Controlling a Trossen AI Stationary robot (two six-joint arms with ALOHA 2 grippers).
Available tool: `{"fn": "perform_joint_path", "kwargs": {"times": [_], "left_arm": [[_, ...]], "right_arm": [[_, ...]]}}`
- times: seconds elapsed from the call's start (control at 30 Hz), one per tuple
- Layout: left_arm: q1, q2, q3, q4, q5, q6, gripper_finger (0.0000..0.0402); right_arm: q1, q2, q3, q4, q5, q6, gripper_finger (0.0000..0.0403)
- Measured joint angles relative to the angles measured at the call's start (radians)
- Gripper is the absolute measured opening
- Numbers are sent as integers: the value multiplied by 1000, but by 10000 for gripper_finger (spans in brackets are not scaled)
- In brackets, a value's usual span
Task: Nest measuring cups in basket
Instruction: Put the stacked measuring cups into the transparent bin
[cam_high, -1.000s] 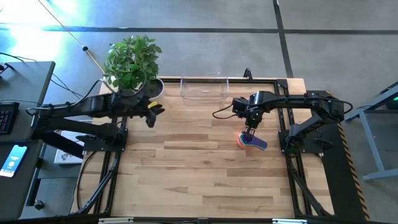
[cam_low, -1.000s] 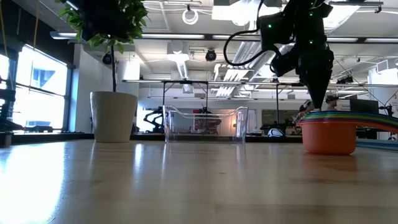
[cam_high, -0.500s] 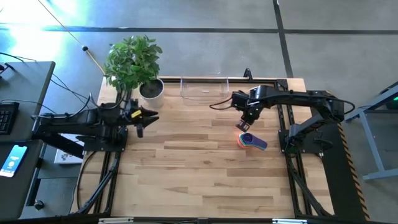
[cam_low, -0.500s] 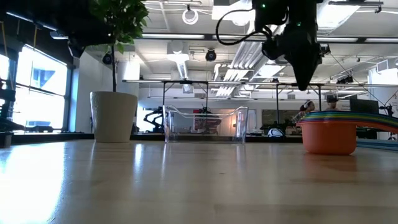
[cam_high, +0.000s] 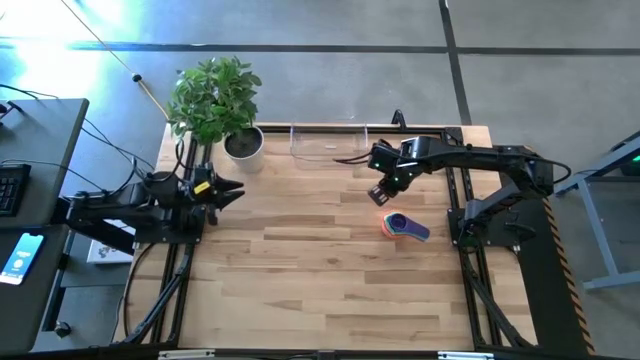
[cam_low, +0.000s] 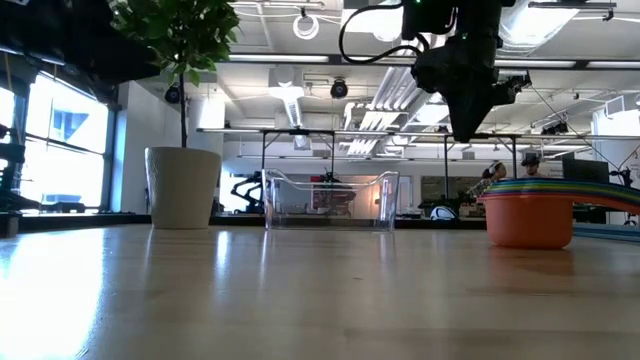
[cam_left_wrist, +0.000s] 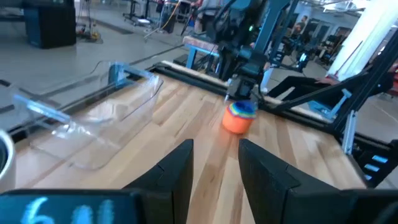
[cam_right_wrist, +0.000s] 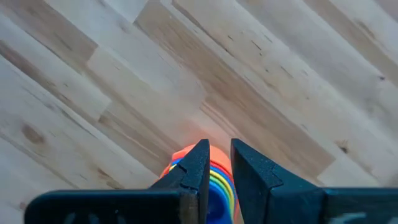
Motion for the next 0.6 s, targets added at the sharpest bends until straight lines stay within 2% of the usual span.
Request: {"fn": "perform_joint_path", "kwargs": {"times": [0.3,0.6], "left_arm": [[0,-121,-75,-27,3,-1,117],[0,-118,-122,-44,1,9,117]], "right_arm": [[0,0,0,13,-17,41,57],[0,0,0,17,-52,40,57]]}}
